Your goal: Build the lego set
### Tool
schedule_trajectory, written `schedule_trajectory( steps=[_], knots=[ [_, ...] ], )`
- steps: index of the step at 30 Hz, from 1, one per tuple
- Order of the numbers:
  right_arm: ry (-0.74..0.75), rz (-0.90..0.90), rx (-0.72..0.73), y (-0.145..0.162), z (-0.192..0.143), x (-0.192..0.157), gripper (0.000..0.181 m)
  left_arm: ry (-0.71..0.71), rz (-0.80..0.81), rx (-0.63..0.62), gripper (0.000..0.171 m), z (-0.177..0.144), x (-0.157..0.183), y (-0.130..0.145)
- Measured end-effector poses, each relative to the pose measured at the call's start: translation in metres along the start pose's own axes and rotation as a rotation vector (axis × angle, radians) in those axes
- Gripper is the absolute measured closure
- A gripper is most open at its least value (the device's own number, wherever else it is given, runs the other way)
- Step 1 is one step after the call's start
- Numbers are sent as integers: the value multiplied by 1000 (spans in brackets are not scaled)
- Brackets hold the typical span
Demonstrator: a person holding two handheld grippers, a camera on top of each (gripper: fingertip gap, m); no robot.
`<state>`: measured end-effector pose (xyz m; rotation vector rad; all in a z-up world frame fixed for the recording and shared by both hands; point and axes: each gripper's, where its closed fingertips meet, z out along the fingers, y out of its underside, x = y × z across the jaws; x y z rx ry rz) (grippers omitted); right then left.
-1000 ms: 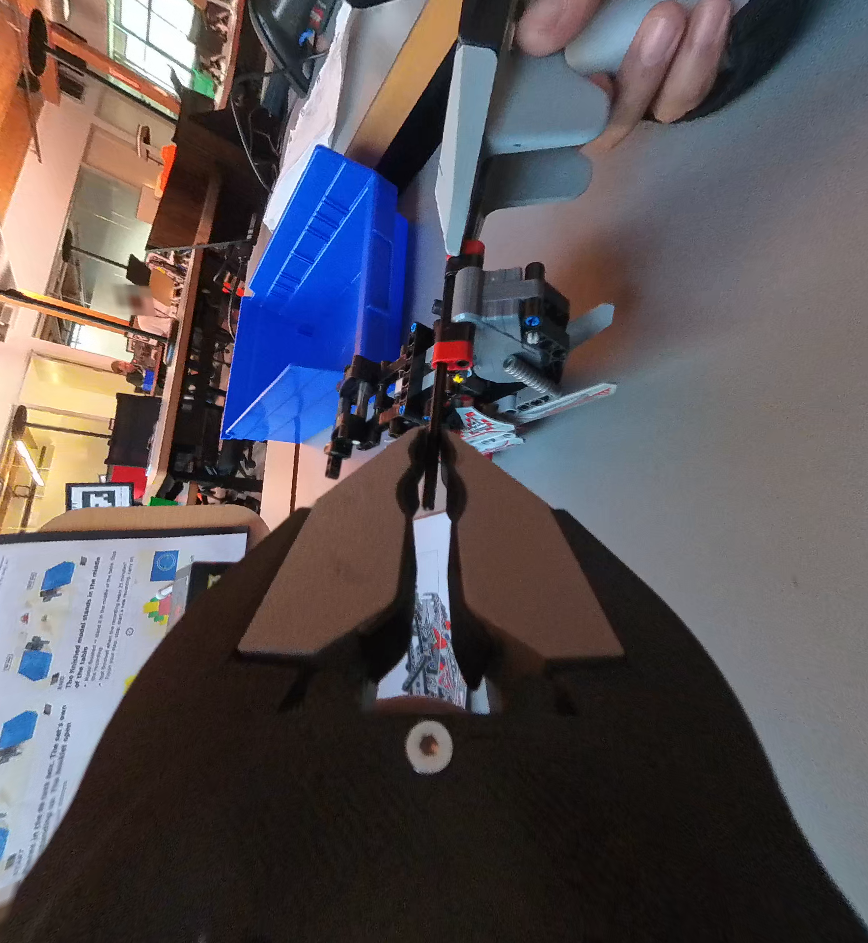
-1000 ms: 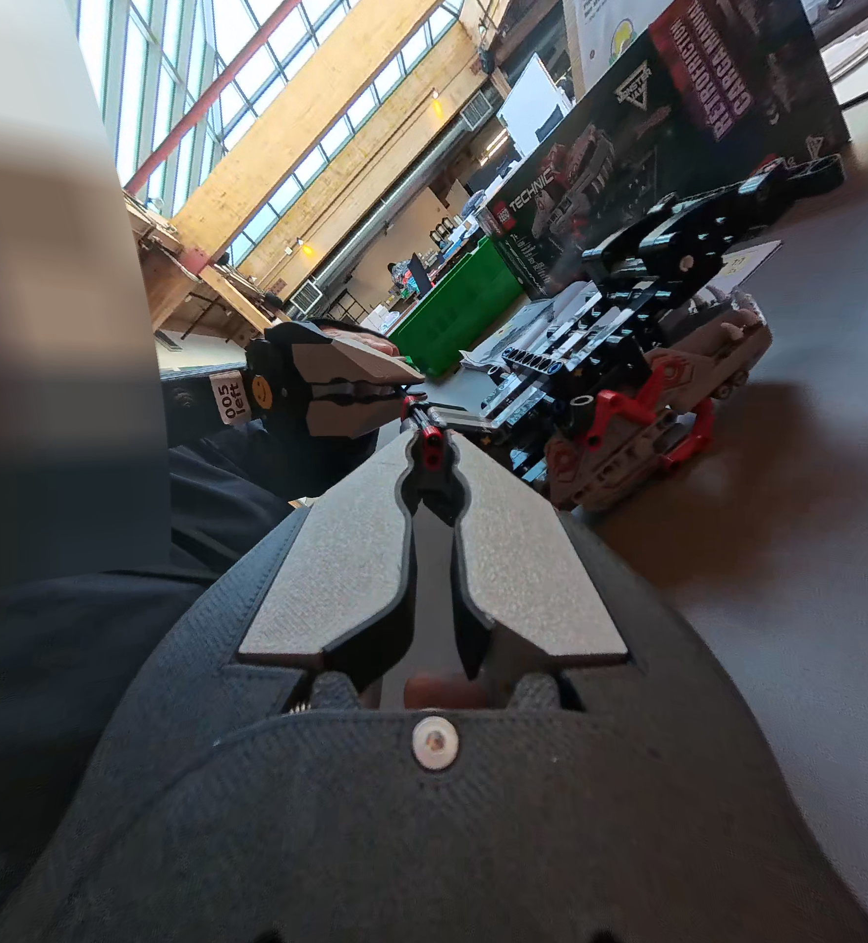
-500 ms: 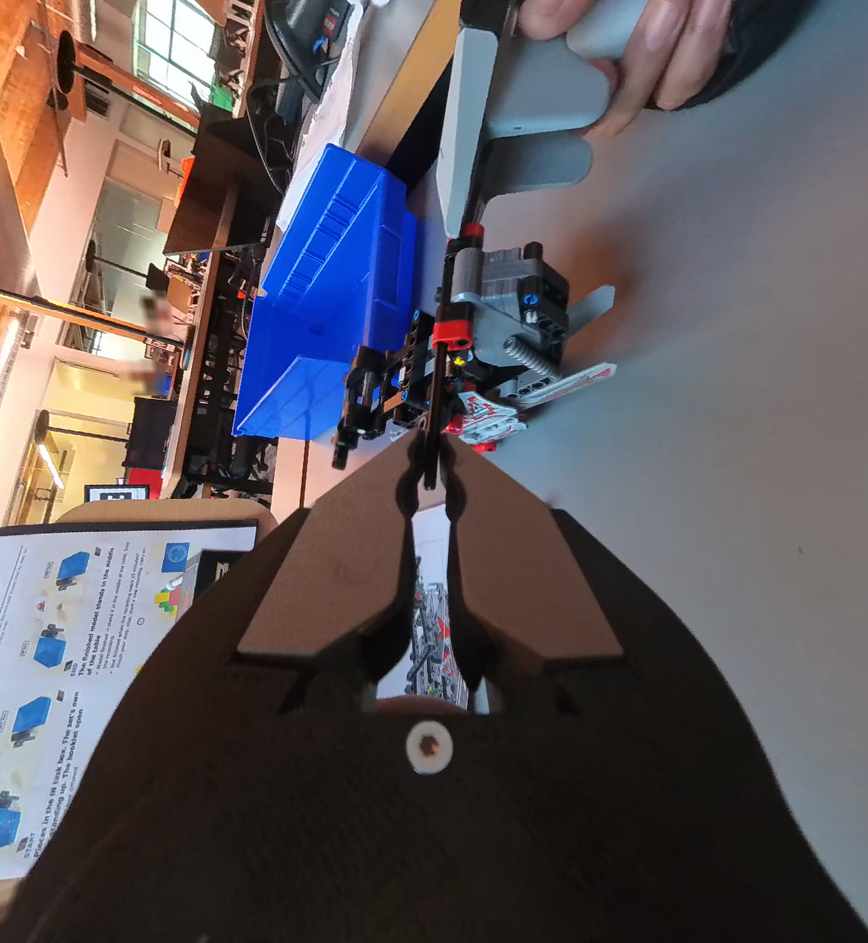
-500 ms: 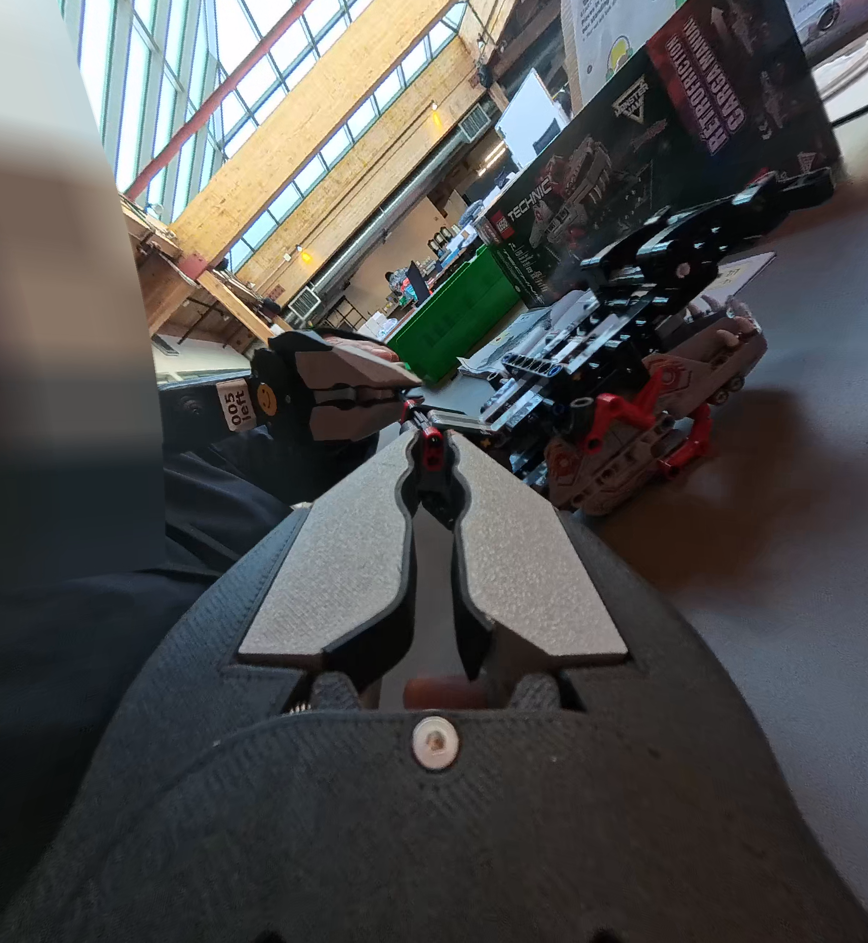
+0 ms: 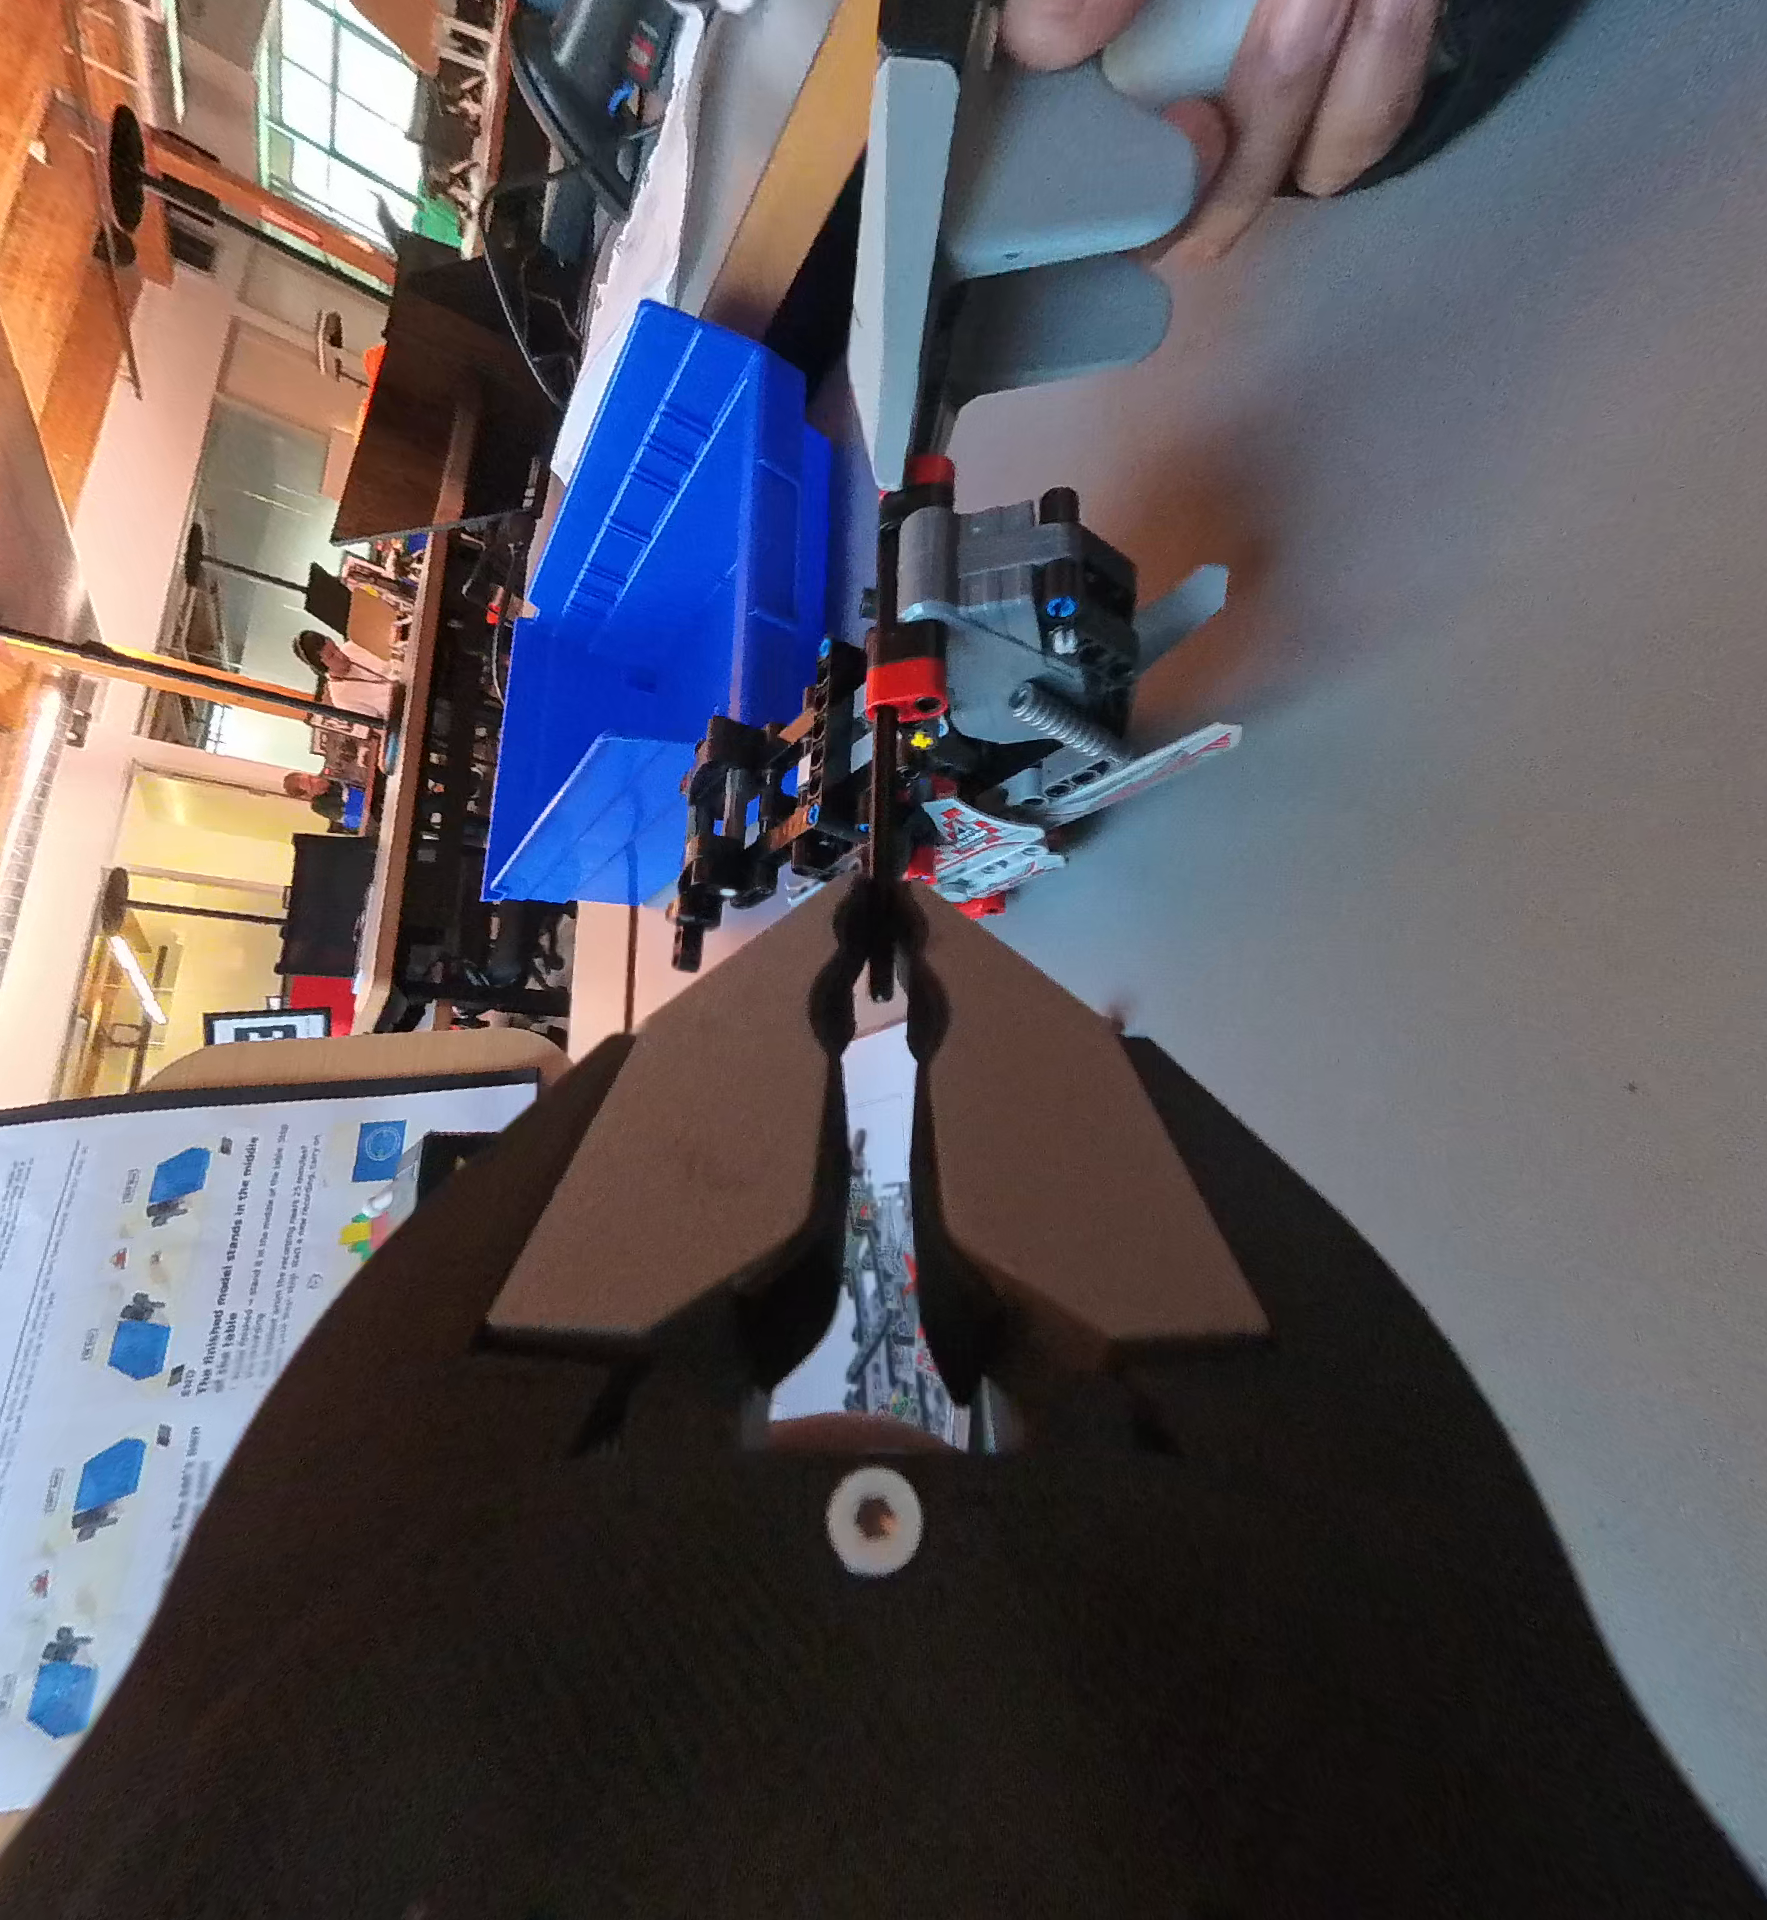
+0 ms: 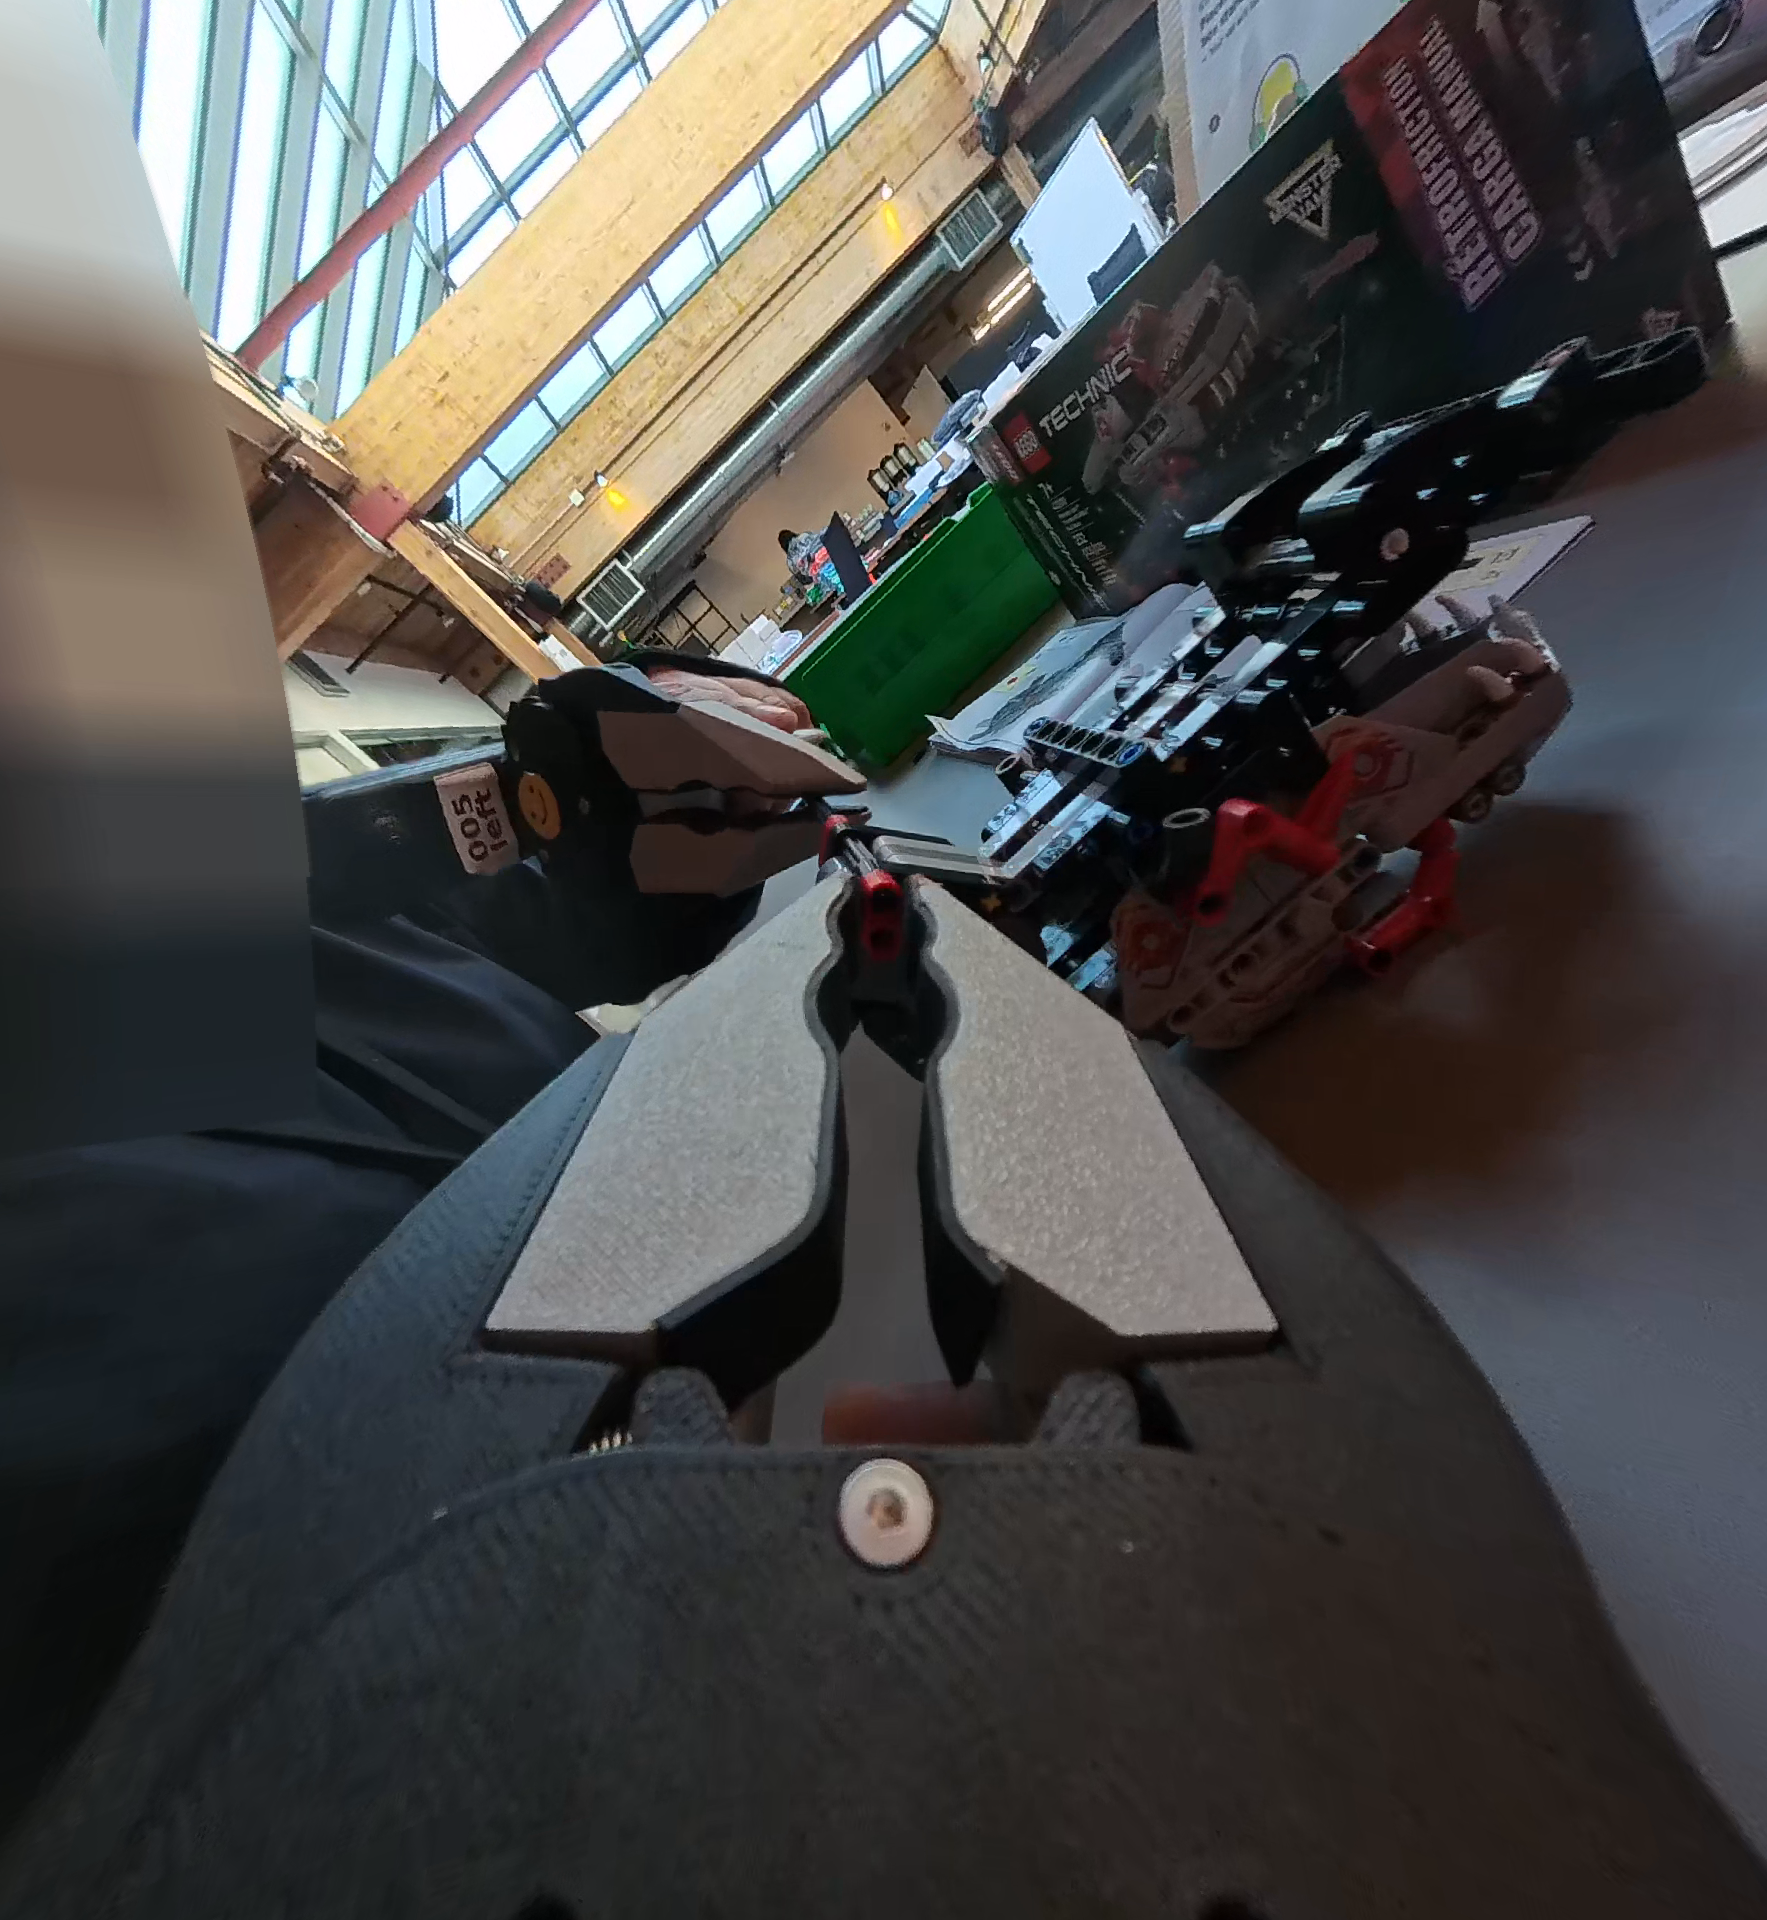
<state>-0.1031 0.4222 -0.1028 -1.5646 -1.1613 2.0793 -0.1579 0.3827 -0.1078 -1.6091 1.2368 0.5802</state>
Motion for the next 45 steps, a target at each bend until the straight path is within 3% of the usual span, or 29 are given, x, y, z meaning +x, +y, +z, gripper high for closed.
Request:
schedule_trajectory(
  steps=[4, 6, 10, 12, 19, 22, 26, 30, 37, 45],
  knots=[
    [-9, -19, -23, 4, 4, -4, 176, 7, -8, 13, 171, -2, 3, 5],
    [-35, -11, -2, 2, 4, -7, 165, 14, -30, 10, 171, -3, 5, 10],
    [-30, -131, 76, -6, -4, -18, 180, -2, -53, 13, 171, -6, 4, 27],
    [4, -192, 87, -6, -4, -21, 168, -15, -80, 22, 170, -6, 5, 37],
    [55, -347, -1, 12, 10, -32, 163, -19, -81, -30, 171, -8, 12, 76],
    [92, -409, -66, 23, 19, -33, 163, -32, -79, -30, 171, -10, 12, 77],
    [280, -496, -99, 28, 33, -18, 150, -86, -34, -34, 171, -10, 8, 75],
    [238, -488, -70, 28, 45, -26, 155, -103, -39, -36, 171, -9, 8, 76],
    [296, -480, -109, 30, 62, -14, 163, -134, -25, -15, 171, -11, 10, 73],
    [235, -400, -85, 28, 59, -17, 178, -187, 33, 17, 171, -12, 6, 68]
  ],
)
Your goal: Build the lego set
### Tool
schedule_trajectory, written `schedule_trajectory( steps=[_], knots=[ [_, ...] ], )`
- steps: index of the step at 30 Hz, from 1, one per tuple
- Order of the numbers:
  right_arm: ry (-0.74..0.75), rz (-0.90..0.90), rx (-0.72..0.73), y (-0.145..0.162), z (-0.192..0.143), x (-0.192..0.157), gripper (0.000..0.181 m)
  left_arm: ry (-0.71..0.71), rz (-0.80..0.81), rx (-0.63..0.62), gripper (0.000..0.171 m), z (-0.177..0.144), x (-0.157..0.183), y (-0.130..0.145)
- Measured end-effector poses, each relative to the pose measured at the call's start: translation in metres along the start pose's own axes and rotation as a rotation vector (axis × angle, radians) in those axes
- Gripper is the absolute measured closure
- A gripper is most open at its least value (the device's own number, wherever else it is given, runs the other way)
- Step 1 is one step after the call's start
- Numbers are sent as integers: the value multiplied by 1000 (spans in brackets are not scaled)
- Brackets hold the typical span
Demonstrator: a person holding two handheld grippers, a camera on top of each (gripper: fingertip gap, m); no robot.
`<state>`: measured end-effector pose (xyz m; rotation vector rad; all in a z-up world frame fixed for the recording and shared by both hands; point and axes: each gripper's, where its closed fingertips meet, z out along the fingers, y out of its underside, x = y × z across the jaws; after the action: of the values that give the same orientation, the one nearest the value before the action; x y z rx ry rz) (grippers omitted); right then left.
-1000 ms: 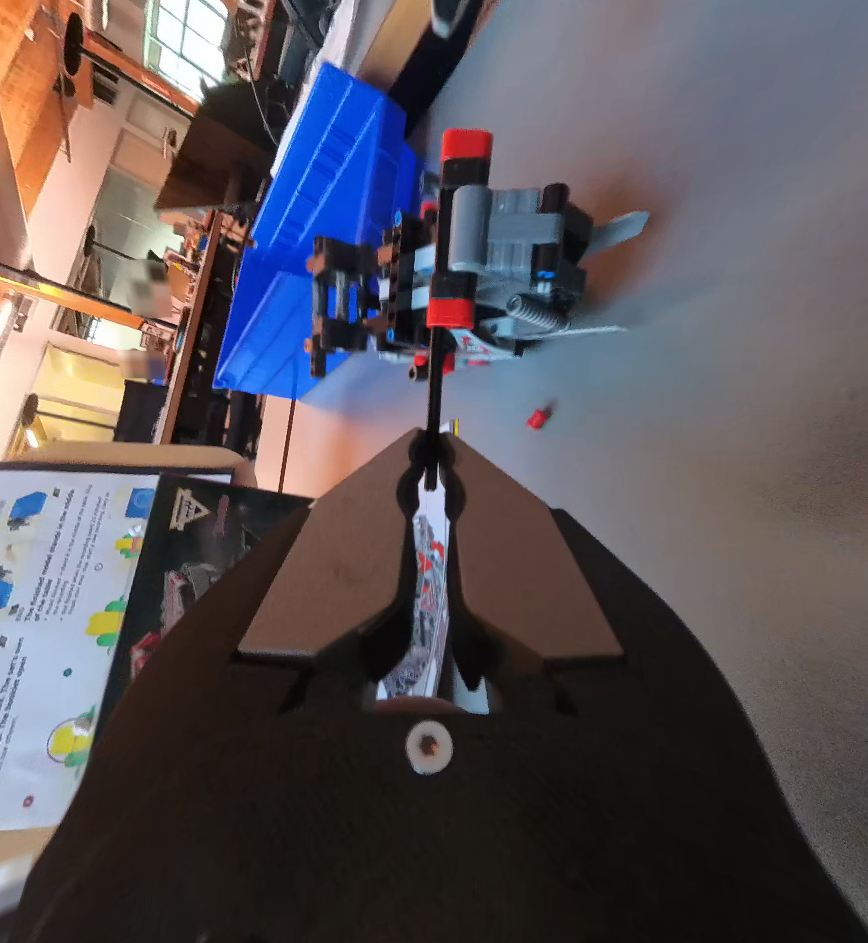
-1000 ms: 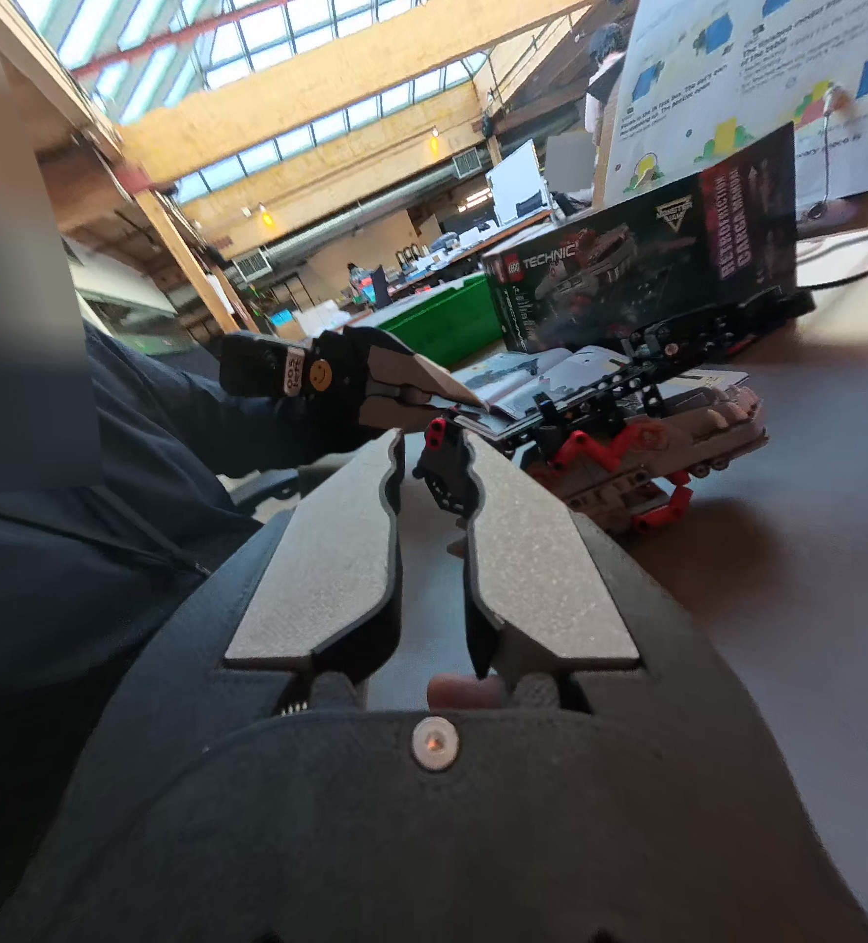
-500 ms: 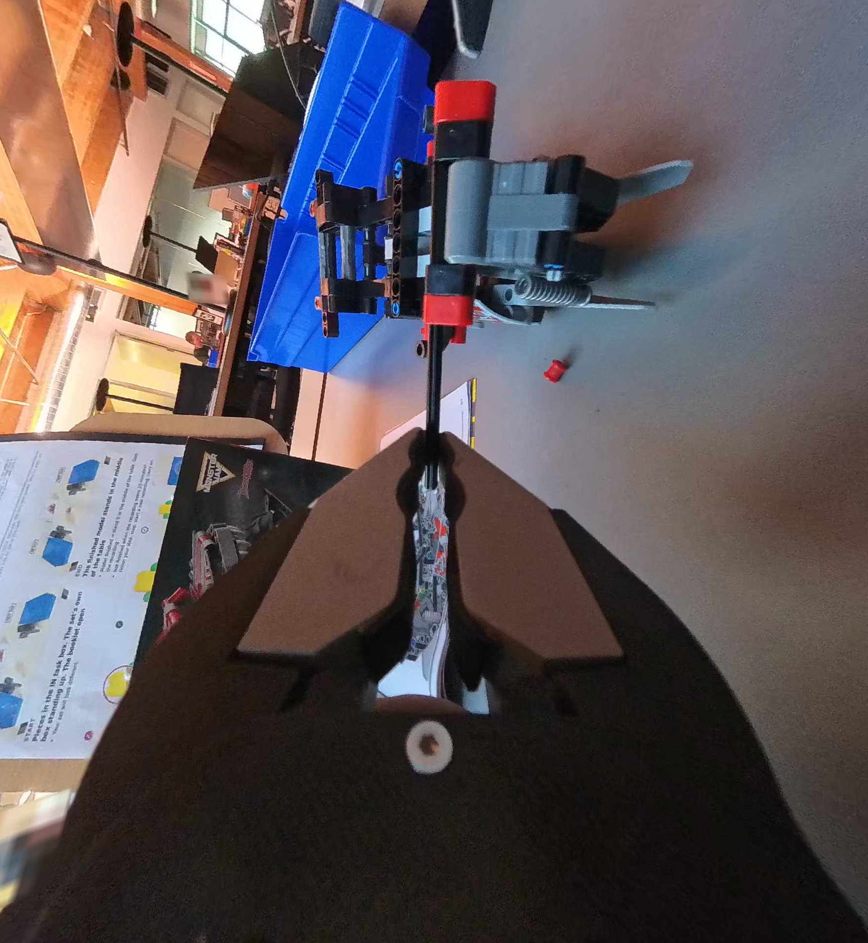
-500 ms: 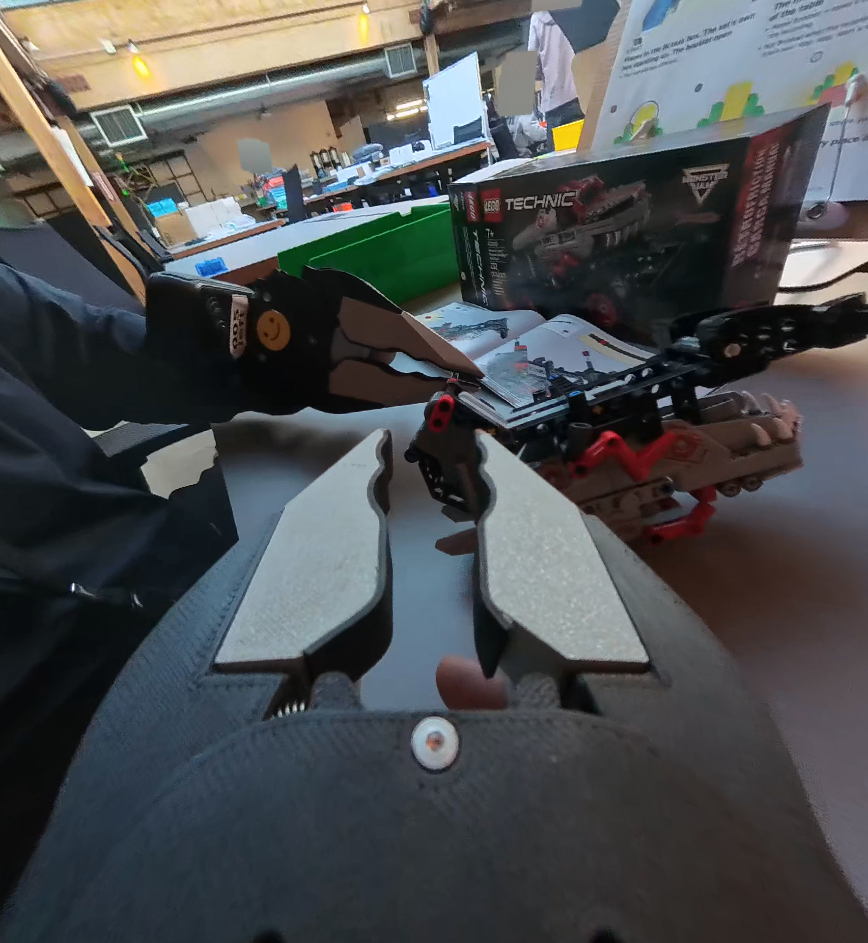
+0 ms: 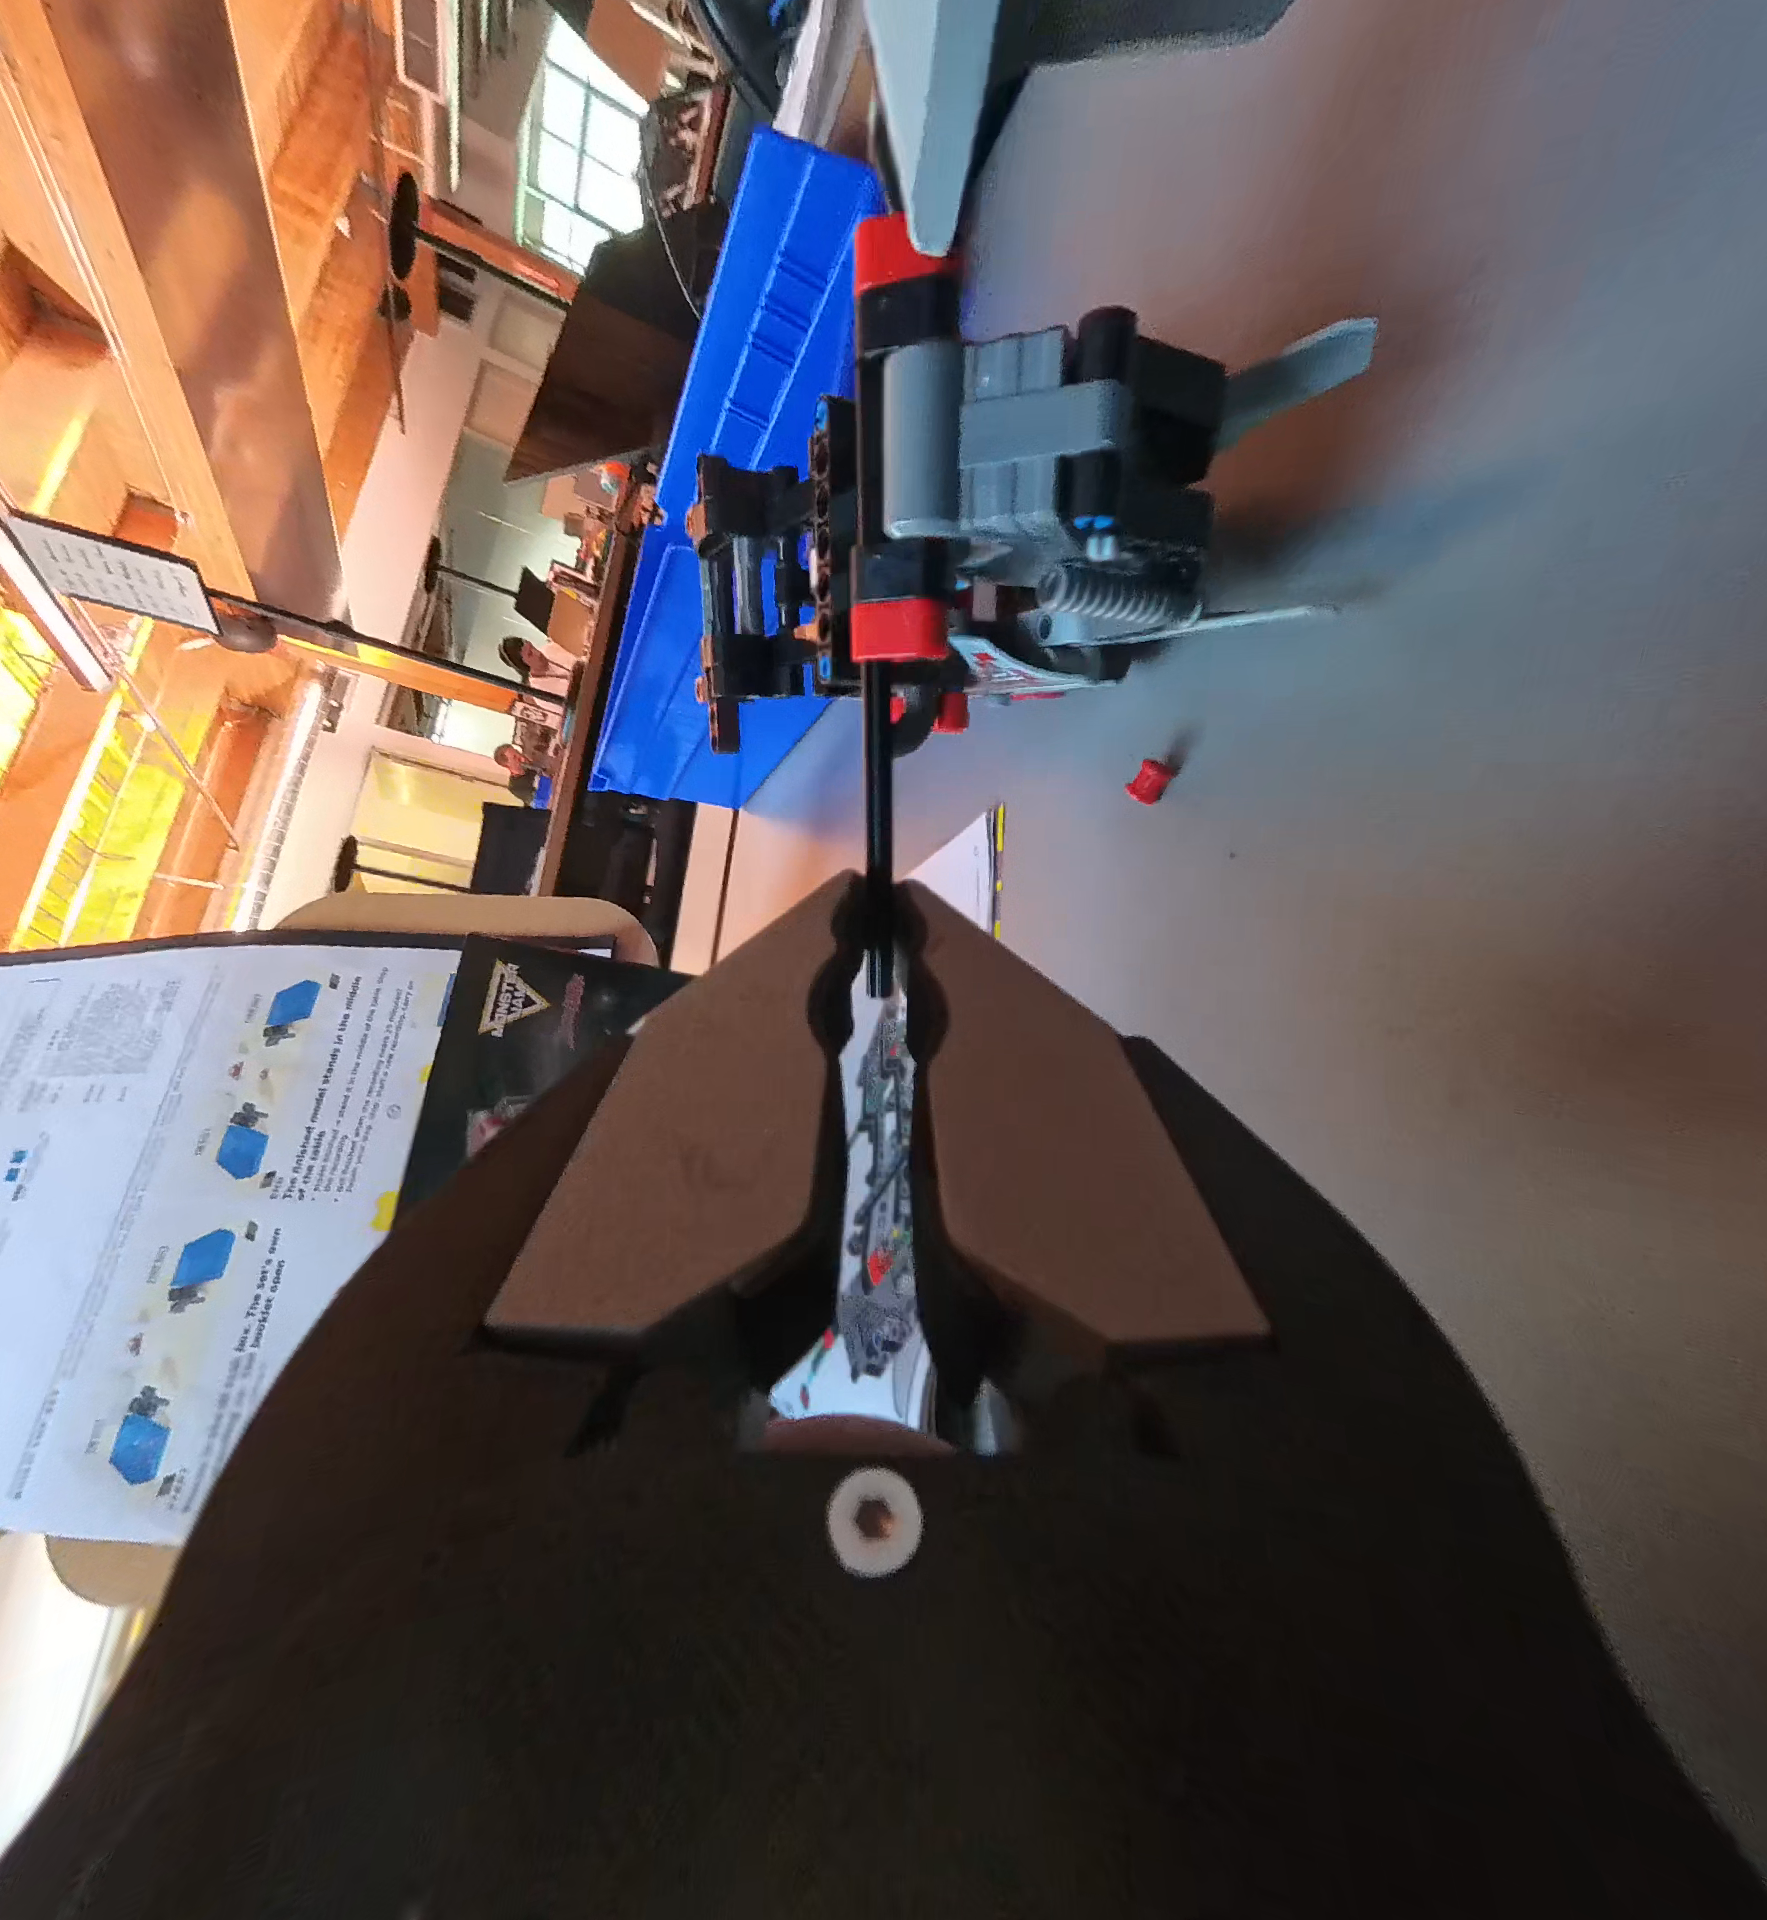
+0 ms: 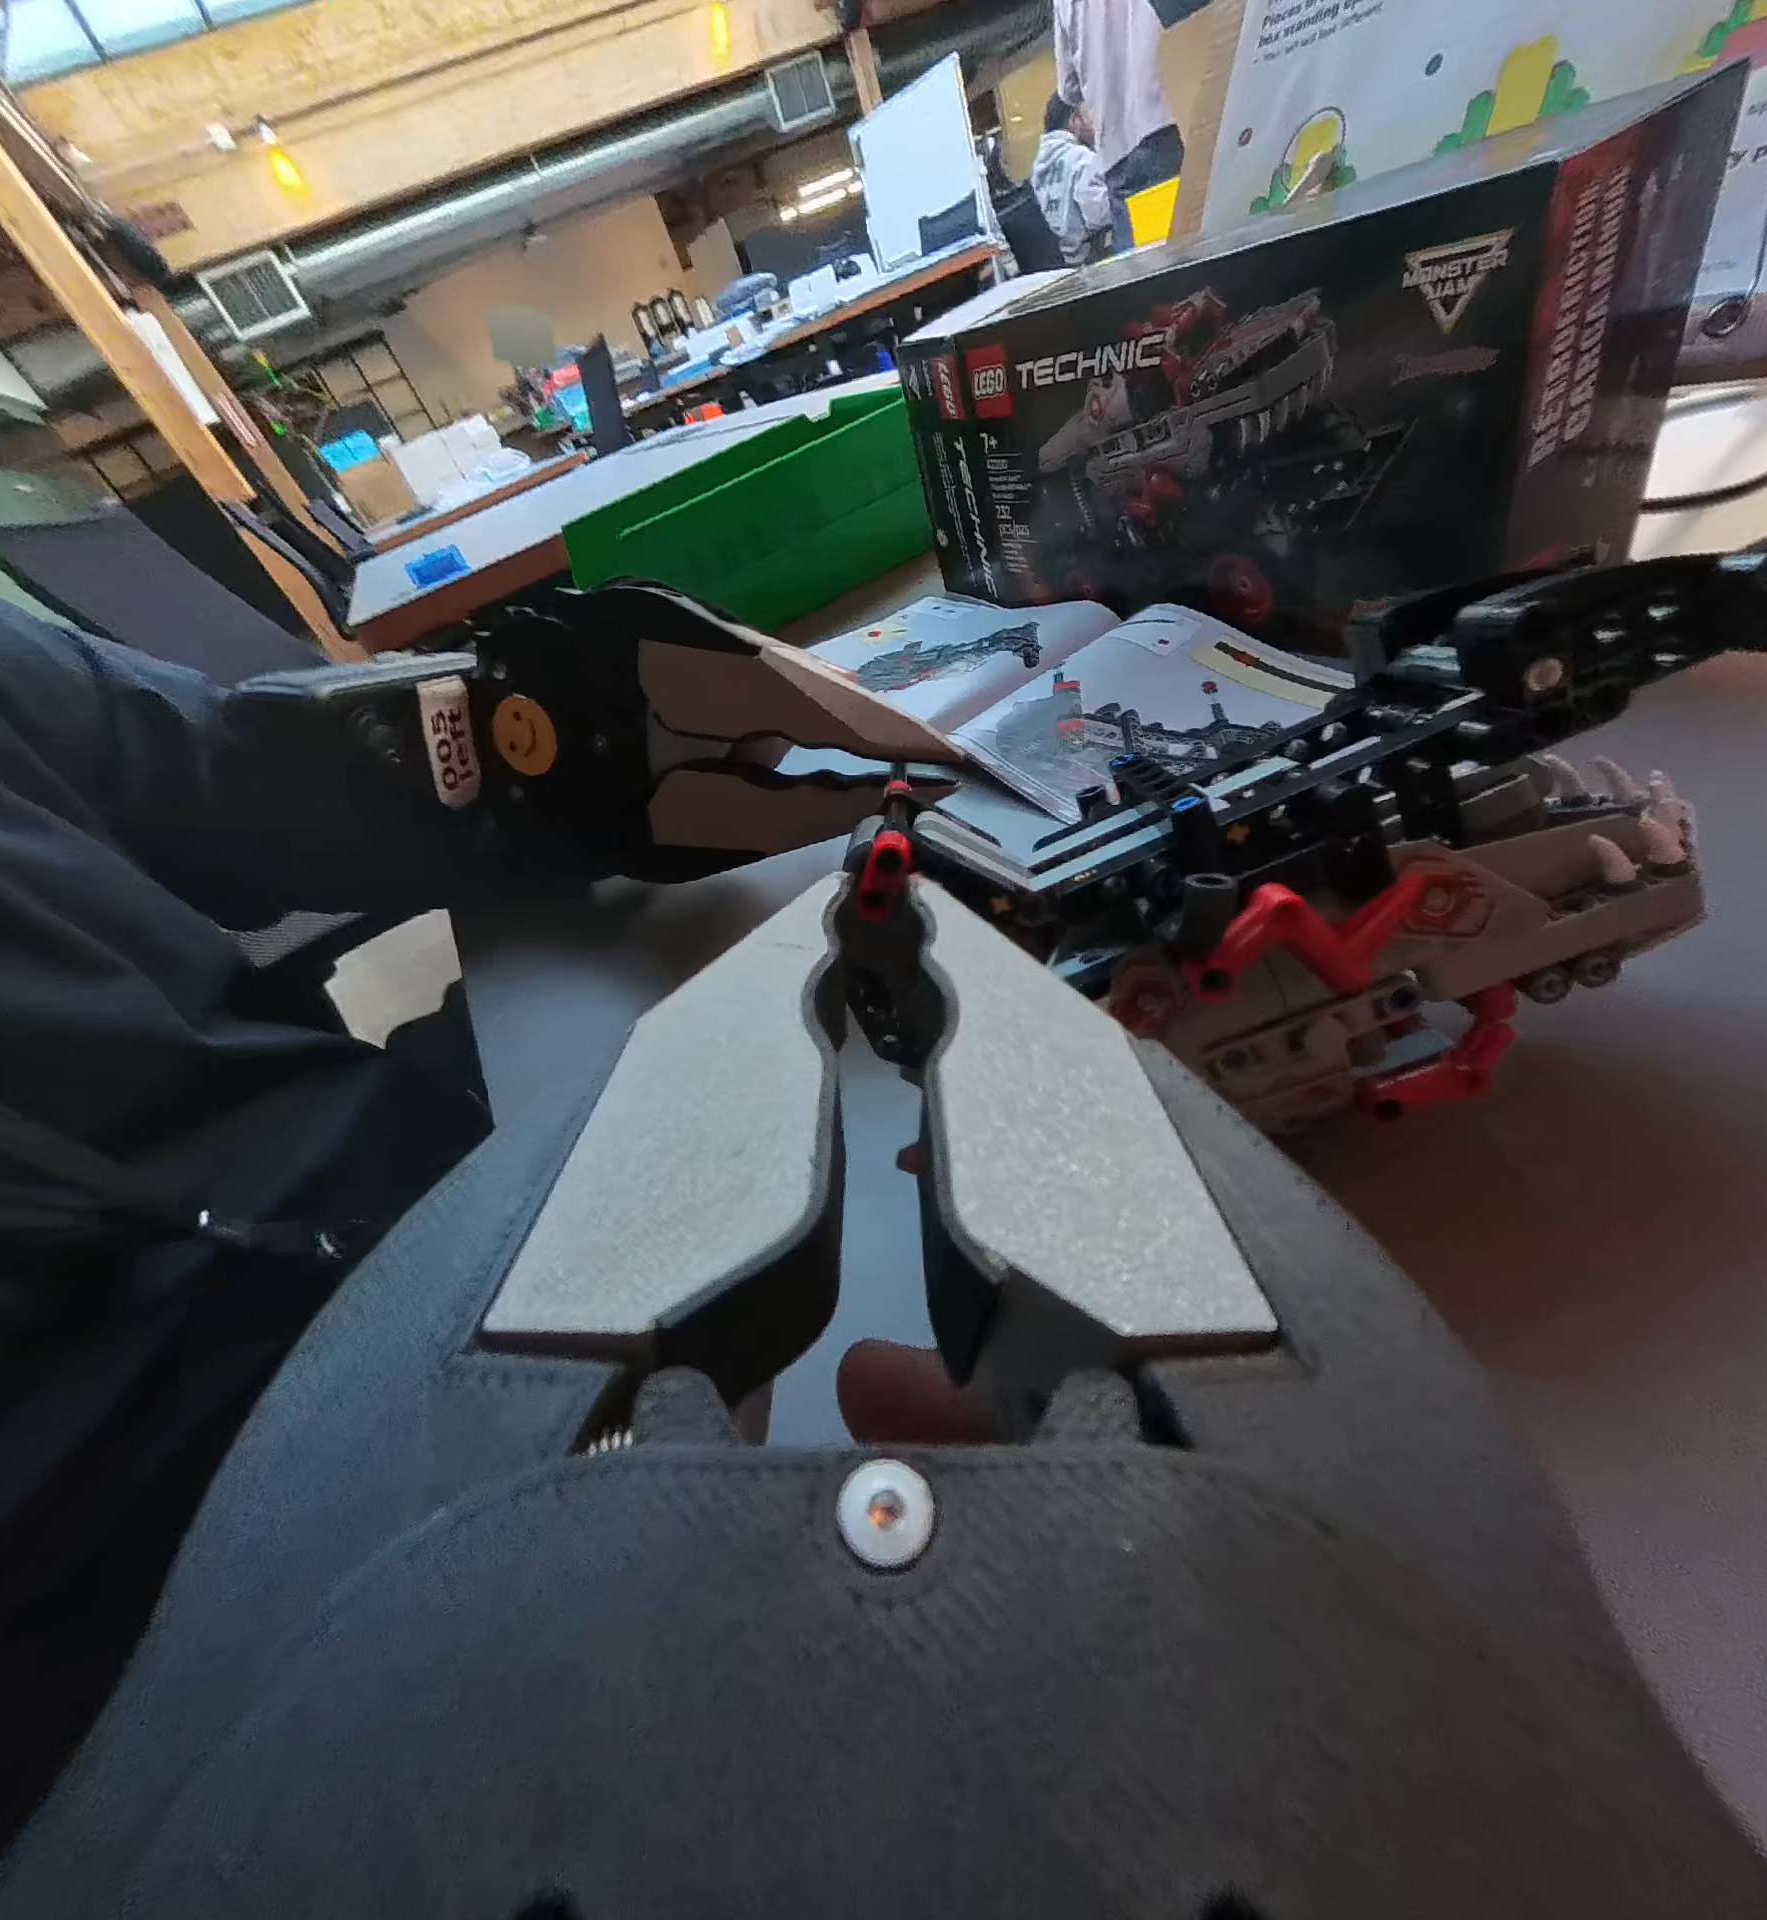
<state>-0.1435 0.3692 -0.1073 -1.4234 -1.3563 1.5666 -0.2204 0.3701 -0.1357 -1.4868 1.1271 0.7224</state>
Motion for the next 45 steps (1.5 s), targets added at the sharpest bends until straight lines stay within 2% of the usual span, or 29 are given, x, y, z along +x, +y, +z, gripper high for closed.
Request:
schedule_trajectory(
  steps=[12, 14, 21, 25, 29, 31, 34, 39, 41, 43, 45],
  knots=[
    [-14, 51, 4, 1, -13, 5, 178, -59, 16, 27, 169, -6, -3, -8],
    [-4, 56, 4, 1, -18, 8, 178, -58, -14, 22, 162, -7, -5, -5],
    [-21, 71, -14, 3, -25, 10, 178, -20, -99, 33, 161, -11, -1, 0],
    [-35, 71, -28, 3, -25, 10, 178, 9, -216, 61, 152, -12, -8, -1],
    [-54, 52, -62, 6, -24, 8, 178, 187, -416, 182, 154, -19, -1, -17],
    [-65, 27, -86, 7, -23, 7, 178, 264, -526, 218, 149, -18, -1, -20],
    [-73, -6, -106, 7, -24, 7, 178, 426, -658, 229, 148, -17, 3, -21],
    [-93, -42, -129, 7, -25, 7, 177, 557, -839, 261, 140, -7, -11, -19],
    [-96, -41, -124, 6, -26, 8, 177, 653, -866, 284, 158, -8, -9, -24],
    [-98, -57, -133, 7, -27, 8, 177, 683, -866, 309, 166, -8, -10, -29],
    [-98, -77, -145, 9, -28, 7, 177, 692, -866, 329, 165, -7, -11, -35]
  ],
)
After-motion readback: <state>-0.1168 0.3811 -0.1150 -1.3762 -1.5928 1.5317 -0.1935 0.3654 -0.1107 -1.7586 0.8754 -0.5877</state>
